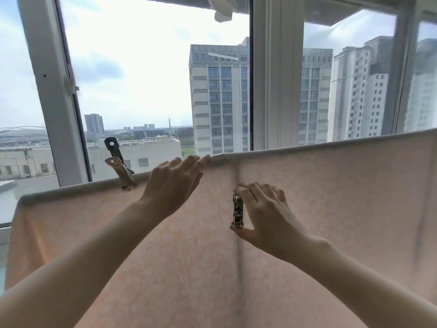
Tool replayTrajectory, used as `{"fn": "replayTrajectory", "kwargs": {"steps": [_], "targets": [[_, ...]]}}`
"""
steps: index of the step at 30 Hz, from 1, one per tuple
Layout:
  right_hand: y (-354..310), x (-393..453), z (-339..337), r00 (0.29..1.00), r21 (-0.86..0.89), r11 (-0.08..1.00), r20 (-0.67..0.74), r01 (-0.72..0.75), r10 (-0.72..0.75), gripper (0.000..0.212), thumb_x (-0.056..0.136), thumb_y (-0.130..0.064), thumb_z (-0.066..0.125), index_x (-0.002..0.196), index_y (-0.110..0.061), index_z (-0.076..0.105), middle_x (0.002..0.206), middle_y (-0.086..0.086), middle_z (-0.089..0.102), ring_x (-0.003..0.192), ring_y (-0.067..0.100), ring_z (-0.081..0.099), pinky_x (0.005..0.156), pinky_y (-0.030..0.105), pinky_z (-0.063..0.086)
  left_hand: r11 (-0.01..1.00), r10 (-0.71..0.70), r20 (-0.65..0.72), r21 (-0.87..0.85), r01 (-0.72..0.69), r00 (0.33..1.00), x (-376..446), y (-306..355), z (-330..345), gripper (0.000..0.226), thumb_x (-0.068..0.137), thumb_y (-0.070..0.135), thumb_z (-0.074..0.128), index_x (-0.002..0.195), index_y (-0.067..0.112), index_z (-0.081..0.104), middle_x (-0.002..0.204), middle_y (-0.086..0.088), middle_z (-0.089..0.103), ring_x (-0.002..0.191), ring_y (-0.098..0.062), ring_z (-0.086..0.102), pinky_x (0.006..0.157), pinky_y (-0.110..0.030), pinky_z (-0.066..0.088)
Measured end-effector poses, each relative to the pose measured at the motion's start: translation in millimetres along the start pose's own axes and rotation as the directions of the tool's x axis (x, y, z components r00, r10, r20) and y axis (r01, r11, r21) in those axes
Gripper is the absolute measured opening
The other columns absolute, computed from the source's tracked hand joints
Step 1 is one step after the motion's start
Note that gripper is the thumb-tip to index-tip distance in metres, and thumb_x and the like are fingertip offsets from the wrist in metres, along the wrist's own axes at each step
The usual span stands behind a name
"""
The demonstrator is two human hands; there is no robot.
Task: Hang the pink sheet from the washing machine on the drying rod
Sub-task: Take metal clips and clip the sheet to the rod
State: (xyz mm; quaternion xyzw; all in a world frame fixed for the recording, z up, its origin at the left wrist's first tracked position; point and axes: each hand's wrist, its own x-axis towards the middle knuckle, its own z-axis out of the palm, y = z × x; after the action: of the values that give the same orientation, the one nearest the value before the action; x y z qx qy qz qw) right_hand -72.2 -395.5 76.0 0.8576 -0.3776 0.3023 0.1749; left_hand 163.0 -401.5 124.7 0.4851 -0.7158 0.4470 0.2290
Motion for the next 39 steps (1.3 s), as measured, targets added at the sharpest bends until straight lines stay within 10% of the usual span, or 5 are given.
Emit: {"fn": "replayTrajectory", "kwargs": {"steps": [8,18,25,32,39], "targets": [[28.5,-20.1,-13.5,0.995,0.054,0.997,-0.079,-0.056,0.06,0.065,0.079,-0.047,0.067,0.133,-0.021,0.042,0.117,-0.006,0.054,0.101,0.017,0.057,0.09,0.042,0.045,0.994,0.05,0.036,-0.099,-0.046,0.998,40.8,23.2,16.9,0.044,0.094,0.041,0.05,0.135,0.024,0.055,0.123,0.002,0.063,0.083,-0.022,0.071,0.052,-0.037,0.058],[101.8,-41.7,-26.6,0.996,0.124,0.99,-0.059,-0.062,0.07,0.068,0.082,-0.054,0.061,0.138,-0.023,0.039,0.121,-0.009,0.051,0.107,0.015,0.053,0.095,0.035,0.043,0.97,-0.061,0.112,-0.228,0.086,0.992,98.6,58.0,34.1,0.054,0.092,0.054,0.031,0.098,0.016,0.069,0.086,0.007,0.066,0.067,-0.013,0.064,0.065,-0.04,0.058],[163.7,-56.5,-33.2,0.997,0.181,0.982,-0.047,-0.059,0.069,0.069,0.082,-0.053,0.061,0.14,-0.022,0.039,0.122,-0.008,0.052,0.11,0.015,0.051,0.098,0.035,0.042,0.895,-0.361,0.107,-0.241,0.376,0.926,113.2,74.0,37.7,0.028,0.091,0.046,0.058,0.101,0.026,0.076,0.096,0.008,0.075,0.088,-0.023,0.067,0.074,-0.035,0.045],[203.6,-40.4,-30.5,0.997,0.235,0.97,-0.032,-0.06,0.07,0.071,0.08,-0.053,0.066,0.138,-0.016,0.043,0.121,-0.003,0.054,0.109,0.017,0.051,0.095,0.037,0.045,0.827,-0.542,0.014,-0.168,0.536,0.84,122.8,79.3,42.2,0.029,0.095,0.033,0.059,0.077,0.013,0.07,0.067,-0.004,0.067,0.07,-0.028,0.064,0.066,-0.033,0.04],[216.2,-28.1,-28.6,0.998,0.24,0.97,-0.047,-0.031,0.044,0.073,0.081,-0.053,0.065,0.139,-0.016,0.041,0.124,-0.004,0.054,0.109,0.014,0.051,0.094,0.036,0.046,0.951,-0.143,0.104,-0.261,0.165,0.984,134.6,93.9,43.2,0.021,0.094,0.027,0.059,0.11,0.022,0.072,0.103,0.01,0.073,0.085,-0.015,0.07,0.073,-0.036,0.056]]}}
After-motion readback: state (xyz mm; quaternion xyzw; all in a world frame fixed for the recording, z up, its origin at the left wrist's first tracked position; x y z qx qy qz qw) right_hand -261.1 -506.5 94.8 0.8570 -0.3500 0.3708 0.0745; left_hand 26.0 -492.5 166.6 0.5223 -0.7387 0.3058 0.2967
